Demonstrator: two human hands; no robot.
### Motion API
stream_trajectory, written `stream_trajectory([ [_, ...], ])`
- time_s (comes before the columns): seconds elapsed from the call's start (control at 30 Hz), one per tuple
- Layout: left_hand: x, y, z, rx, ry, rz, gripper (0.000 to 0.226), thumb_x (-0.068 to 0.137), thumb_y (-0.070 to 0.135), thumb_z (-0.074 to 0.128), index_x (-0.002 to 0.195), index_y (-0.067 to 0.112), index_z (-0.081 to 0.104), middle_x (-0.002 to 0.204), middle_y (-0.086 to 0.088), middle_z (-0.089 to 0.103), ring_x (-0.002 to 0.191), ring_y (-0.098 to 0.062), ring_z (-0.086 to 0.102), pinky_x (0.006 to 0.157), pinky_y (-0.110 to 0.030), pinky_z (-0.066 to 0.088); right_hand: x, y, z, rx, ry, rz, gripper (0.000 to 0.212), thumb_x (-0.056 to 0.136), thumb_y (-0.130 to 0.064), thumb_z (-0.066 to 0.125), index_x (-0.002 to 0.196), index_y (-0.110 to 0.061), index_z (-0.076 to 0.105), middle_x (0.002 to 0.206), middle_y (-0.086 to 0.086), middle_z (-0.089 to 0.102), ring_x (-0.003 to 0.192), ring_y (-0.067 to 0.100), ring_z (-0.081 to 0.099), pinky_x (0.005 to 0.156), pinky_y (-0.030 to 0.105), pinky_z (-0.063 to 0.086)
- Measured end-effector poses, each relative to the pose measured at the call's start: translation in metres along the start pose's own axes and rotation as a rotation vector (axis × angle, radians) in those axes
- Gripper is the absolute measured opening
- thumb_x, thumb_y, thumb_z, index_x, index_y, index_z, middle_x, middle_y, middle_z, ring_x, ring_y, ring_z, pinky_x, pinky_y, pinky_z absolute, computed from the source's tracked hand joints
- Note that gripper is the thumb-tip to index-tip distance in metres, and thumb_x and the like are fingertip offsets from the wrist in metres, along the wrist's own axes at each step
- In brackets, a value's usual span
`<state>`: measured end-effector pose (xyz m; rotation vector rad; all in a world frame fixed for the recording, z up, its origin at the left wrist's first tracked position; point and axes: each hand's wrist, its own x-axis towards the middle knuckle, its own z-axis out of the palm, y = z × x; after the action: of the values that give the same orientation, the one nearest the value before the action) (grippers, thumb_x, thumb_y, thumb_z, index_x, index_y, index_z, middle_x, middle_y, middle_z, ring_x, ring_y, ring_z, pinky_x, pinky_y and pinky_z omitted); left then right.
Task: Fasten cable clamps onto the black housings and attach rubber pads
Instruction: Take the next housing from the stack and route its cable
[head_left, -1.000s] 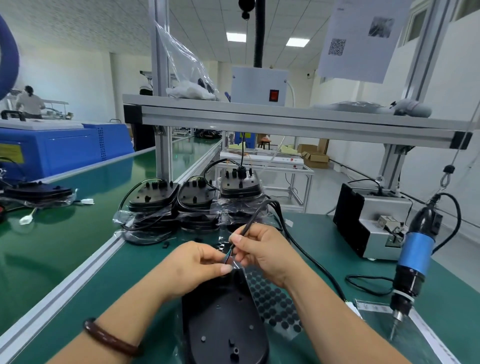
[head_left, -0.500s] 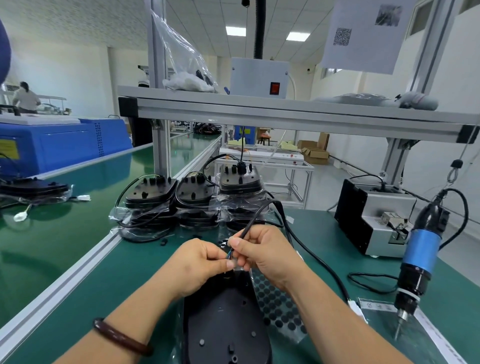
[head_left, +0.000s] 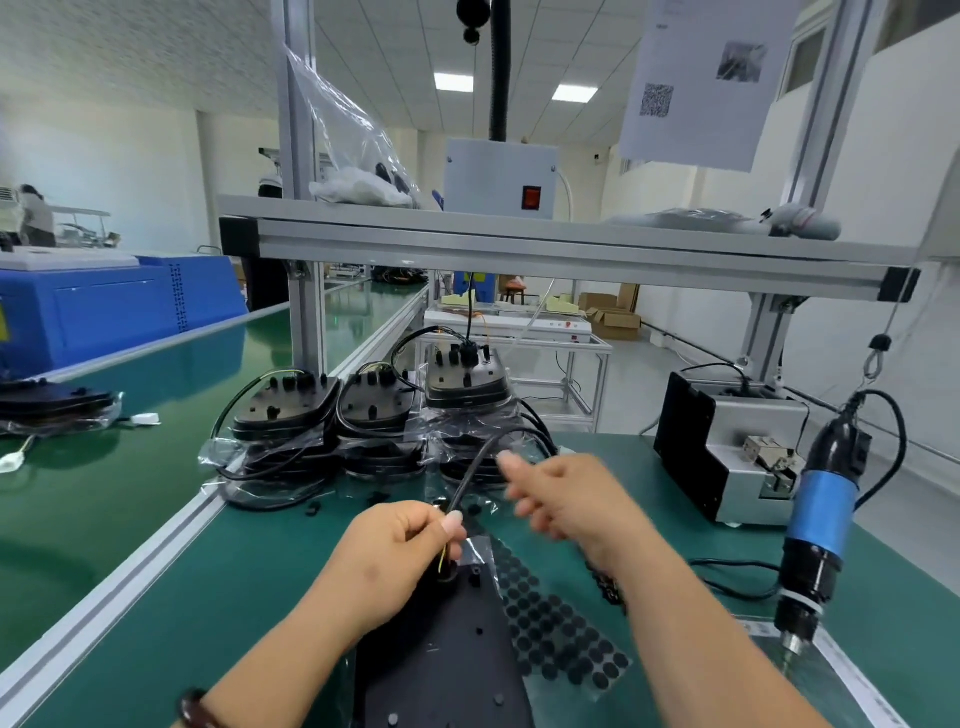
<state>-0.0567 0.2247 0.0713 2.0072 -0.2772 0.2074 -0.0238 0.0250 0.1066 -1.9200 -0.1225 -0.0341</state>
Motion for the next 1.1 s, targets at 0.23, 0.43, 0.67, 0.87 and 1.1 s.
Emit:
stream_trajectory([
  [0.23,-0.002,0.002,0.003,-0.077,0.043,-0.095,0.012,0.093,0.035,0.058,0.091,0.028,0.068,0.077,0.008,0.073,0.056,0.0,0.054,0.066,-0.024,0.047,0.022,0.071,-0.068,-1.003,0.299,0.457,0.007,0.084,-0.012,0.048,0.081,-0.01,0.054,0.109,0.012,0.061,0.097,0.03,0.059,0.072,0.028,0.044],
  [0.43,-0.004,0.008,0.003,-0.108,0.024,-0.147,0.014,0.093,0.033,0.058,0.087,0.024,0.068,0.078,0.004,0.074,0.061,-0.003,0.056,0.077,-0.036,0.052,0.025,0.076,-0.066,-0.9,0.344,0.438,0.009,0.085,-0.006,0.045,0.085,-0.009,0.054,0.105,0.011,0.059,0.095,0.032,0.057,0.074,0.032,0.046],
  [0.67,0.003,0.024,-0.006,-0.193,0.089,-0.101,0.084,0.084,0.014,0.071,0.144,0.04,0.017,0.119,0.002,0.059,0.095,-0.009,0.064,0.078,-0.027,0.055,0.017,0.03,-0.064,-0.367,0.641,-0.153,0.02,0.099,-0.018,0.047,0.083,-0.014,0.058,0.075,0.0,0.058,0.066,0.016,0.049,0.053,0.024,0.031],
  [0.87,0.046,0.047,-0.008,1.095,0.315,0.37,0.111,0.087,0.019,0.059,0.134,0.042,-0.038,0.147,0.008,-0.043,0.141,-0.031,-0.028,0.1,-0.05,-0.032,0.027,-0.007,-0.04,0.083,0.423,-0.312,0.024,0.097,-0.022,0.055,0.081,-0.009,0.066,0.059,-0.005,0.045,0.052,0.008,0.034,0.051,0.022,0.031],
  [1.1,0.097,0.073,-0.023,1.225,0.294,0.415,0.072,0.095,0.055,0.036,0.144,0.045,-0.017,0.16,0.008,0.003,0.147,-0.022,0.002,0.101,-0.066,-0.024,0.033,-0.027,-0.022,0.319,0.126,-0.41,0.021,0.097,-0.011,0.054,0.083,-0.016,0.068,0.052,-0.013,0.054,0.046,-0.005,0.045,0.049,0.007,0.037],
])
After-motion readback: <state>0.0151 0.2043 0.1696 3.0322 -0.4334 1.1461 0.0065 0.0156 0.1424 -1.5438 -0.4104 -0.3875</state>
